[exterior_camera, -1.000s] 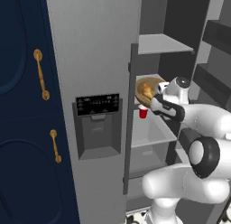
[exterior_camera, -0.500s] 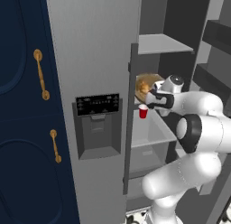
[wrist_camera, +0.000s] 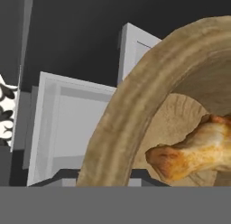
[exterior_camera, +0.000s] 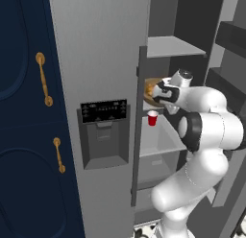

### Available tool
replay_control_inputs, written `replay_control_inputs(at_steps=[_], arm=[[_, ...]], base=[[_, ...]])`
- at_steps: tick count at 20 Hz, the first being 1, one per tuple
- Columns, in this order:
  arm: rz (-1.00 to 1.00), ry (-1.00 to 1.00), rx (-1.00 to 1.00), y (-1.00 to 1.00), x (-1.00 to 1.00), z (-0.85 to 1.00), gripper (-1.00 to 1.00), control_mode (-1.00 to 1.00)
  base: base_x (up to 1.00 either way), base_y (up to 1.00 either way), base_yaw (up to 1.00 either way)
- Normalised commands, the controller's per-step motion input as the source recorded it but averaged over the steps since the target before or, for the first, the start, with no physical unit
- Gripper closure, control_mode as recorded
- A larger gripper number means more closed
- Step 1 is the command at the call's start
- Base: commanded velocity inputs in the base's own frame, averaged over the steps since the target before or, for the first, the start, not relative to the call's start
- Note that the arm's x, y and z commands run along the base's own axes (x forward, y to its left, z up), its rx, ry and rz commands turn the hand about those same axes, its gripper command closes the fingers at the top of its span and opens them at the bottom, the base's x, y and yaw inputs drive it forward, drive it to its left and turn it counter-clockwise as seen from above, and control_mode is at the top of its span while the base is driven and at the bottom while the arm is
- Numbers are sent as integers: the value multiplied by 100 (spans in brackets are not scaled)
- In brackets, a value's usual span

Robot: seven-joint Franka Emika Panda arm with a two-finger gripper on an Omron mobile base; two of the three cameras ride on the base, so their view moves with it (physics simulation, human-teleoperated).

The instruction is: Pick the chicken drumstick and garlic from their plates and place them in the bowl. Then put the bowl in the fridge.

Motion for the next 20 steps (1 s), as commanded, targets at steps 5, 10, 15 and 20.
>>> replay_control_inputs(at_steps=[5, 10, 15, 20], arm=[[8, 0, 0, 0, 32, -8, 100, -100], [8, 0, 0, 0, 11, -26, -100, -100], [6, 0, 0, 2, 9, -2, -100, -100], [4, -4, 0, 14, -3, 16, -100, -100]], base=[[0, 0, 0], [0, 0, 0], [0, 0, 0], [0, 0, 0]])
